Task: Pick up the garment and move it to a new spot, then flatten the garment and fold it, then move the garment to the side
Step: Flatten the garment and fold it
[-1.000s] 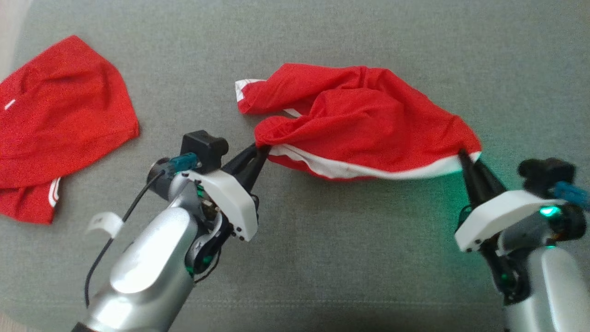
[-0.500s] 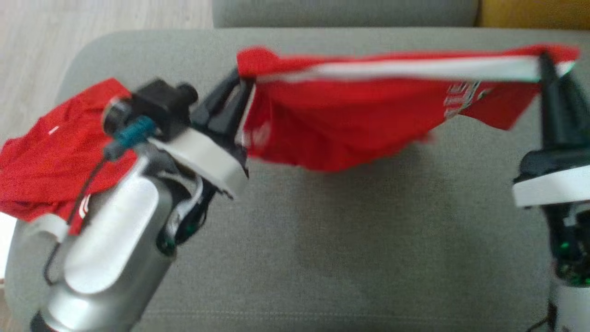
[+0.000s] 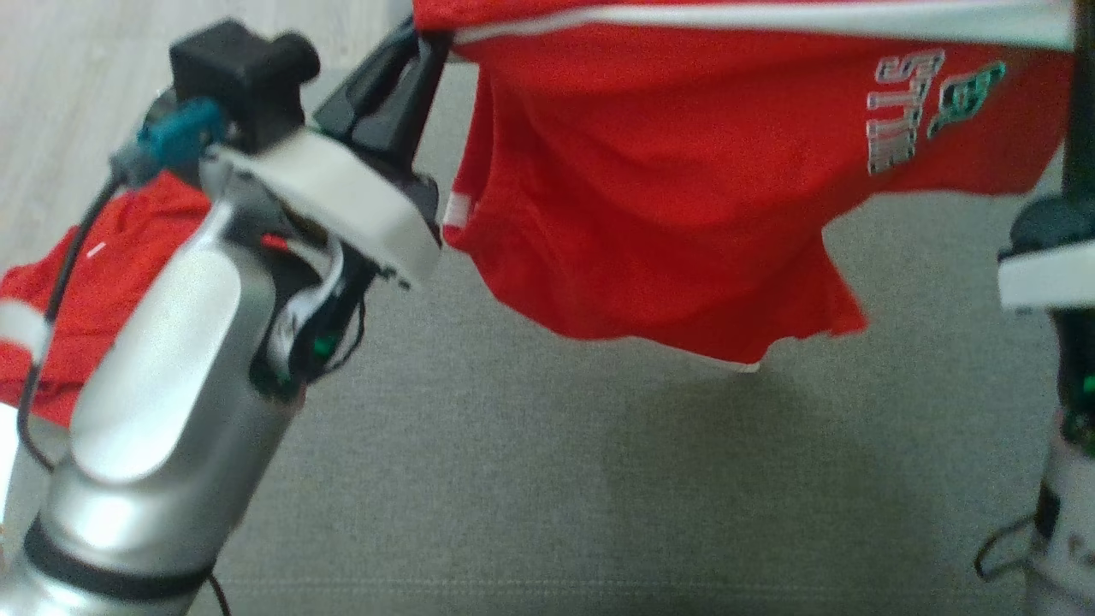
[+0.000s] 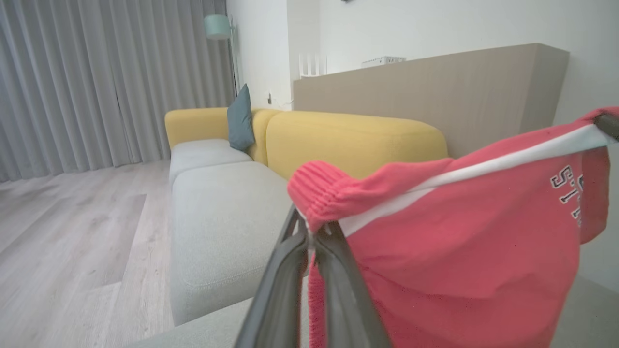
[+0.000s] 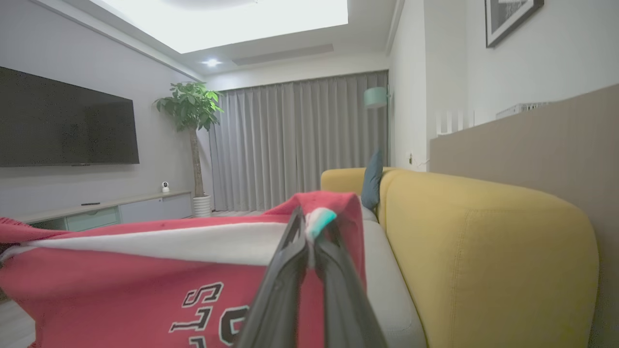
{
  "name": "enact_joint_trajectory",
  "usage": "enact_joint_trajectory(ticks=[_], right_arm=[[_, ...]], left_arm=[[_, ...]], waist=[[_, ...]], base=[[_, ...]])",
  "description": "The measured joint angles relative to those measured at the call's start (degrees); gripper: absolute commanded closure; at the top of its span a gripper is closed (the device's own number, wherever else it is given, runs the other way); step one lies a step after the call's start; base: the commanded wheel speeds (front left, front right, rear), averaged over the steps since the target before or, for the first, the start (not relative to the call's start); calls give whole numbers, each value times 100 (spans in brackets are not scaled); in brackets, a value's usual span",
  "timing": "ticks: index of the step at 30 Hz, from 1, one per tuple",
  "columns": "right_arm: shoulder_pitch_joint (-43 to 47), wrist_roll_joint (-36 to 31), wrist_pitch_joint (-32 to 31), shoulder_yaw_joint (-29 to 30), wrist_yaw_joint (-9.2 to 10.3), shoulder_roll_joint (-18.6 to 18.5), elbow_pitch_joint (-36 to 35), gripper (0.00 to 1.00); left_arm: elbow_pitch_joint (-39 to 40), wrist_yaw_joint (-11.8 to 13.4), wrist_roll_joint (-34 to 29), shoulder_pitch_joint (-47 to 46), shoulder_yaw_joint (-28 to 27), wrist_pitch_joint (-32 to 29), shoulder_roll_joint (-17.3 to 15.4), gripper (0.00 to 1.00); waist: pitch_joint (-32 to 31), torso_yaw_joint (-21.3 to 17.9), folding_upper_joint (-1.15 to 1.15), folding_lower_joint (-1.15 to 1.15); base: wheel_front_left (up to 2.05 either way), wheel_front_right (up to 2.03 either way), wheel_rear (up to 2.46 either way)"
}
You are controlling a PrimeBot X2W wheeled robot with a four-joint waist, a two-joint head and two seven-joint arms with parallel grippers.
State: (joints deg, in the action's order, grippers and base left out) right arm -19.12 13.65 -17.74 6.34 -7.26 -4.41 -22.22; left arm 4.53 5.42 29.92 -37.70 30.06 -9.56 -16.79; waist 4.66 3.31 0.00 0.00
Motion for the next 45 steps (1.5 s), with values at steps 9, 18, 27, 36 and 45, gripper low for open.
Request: enact_joint_trajectory(ticks=[9, 18, 27, 36, 45], right_arm=[[-2548, 293, 611, -428, -1, -269, 2228, 100], [-3777, 546, 1613, -1458, -2, -119, 5055, 100], [-2850, 1113, 2196, -2147, -2, 26, 6854, 100], [-1684, 1313, 2703, -2159, -2, -21, 6371, 100], [810, 964, 2240, -1326, -2, -131, 4012, 100]], left_arm=[[-2557, -527, 100, -1677, -225, 751, 553, 100], [-5424, -948, 102, -2596, -519, 2146, 953, 100], [-7163, -1210, 560, -1917, -488, 2279, 1469, 100], [-7057, -1258, 751, -1139, -298, 2380, 1544, 100], [-5219, -1265, 447, 534, -266, 2384, 1365, 100]], waist=[[586, -143, 0, 2], [978, -460, 0, 2], [1492, -517, 0, 2], [1464, -355, 0, 0], [988, -221, 0, 0]], base=[[0, 0, 0], [0, 0, 0], [0, 0, 0], [0, 0, 0], [0, 0, 0]])
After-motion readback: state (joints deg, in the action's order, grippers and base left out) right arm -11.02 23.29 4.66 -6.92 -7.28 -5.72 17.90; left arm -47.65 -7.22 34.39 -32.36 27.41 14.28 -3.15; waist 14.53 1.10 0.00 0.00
